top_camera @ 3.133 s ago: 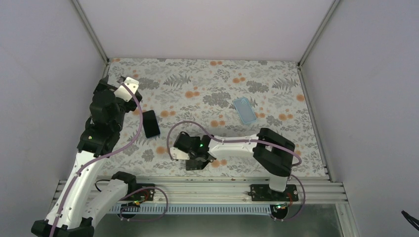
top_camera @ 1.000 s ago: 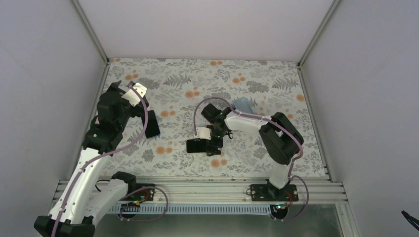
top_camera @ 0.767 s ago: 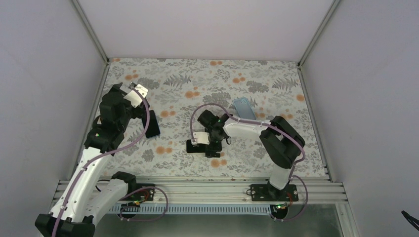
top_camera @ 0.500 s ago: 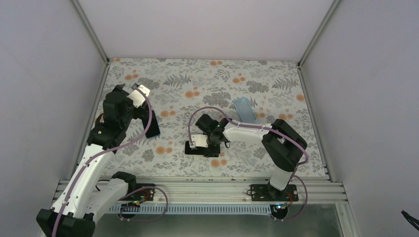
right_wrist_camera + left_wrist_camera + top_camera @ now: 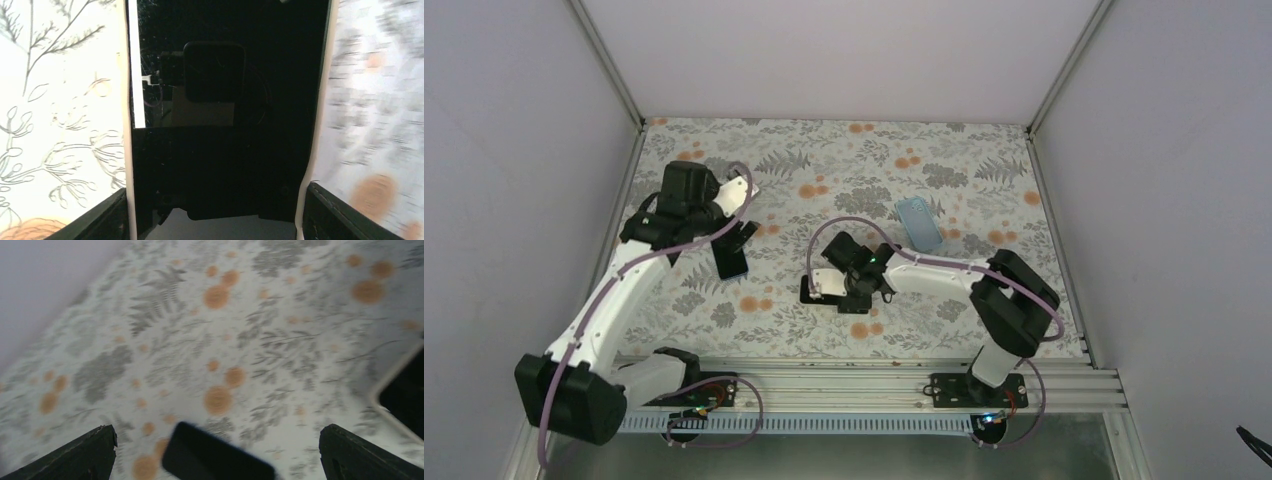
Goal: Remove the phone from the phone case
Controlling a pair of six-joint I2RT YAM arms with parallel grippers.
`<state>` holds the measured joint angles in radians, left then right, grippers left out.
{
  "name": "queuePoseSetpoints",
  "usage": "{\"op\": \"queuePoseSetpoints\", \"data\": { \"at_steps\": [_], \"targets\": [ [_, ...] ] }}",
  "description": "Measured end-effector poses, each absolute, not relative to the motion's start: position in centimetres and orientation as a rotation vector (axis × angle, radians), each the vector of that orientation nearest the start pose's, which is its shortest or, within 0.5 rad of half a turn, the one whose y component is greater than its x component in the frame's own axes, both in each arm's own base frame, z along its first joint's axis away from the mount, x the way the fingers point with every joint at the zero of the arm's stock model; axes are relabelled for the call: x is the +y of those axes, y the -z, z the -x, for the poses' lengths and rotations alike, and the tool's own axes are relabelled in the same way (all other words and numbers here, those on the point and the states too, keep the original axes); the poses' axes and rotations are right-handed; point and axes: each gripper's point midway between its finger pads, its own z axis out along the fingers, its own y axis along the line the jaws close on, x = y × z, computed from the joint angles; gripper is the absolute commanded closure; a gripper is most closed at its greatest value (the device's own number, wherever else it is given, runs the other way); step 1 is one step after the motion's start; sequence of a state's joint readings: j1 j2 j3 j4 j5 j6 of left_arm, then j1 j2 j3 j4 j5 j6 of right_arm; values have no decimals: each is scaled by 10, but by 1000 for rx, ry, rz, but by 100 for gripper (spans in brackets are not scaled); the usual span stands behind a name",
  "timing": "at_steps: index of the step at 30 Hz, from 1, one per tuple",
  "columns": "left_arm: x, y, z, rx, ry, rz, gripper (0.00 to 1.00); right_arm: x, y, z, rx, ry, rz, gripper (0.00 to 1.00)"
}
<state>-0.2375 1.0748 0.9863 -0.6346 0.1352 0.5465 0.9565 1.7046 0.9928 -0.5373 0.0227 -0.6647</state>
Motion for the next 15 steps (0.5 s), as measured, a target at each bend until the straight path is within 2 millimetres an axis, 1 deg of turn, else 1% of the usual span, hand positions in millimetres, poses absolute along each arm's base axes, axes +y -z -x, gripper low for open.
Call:
{"op": "queuePoseSetpoints", "data": {
  "at_steps": [3,5,7,11,15],
  "targets": [
    [-123,-221,-308,2129,183,-1010,0,291,-51,-221,1902,20,1966,41],
    [-136,-224,-304,2135,298,-1046,0,293,-67,-229,1870,47,1911,40],
    [-152,-232,-299,2123,430,-1079,0,296,-82,-237,1843,74,1862,41],
    [-174,-241,-294,2113,647,-1118,0,303,-100,-250,1812,107,1789,42],
    [-187,-235,-300,2157,793,-1131,0,305,-109,-258,1795,132,1751,42]
  ]
}}
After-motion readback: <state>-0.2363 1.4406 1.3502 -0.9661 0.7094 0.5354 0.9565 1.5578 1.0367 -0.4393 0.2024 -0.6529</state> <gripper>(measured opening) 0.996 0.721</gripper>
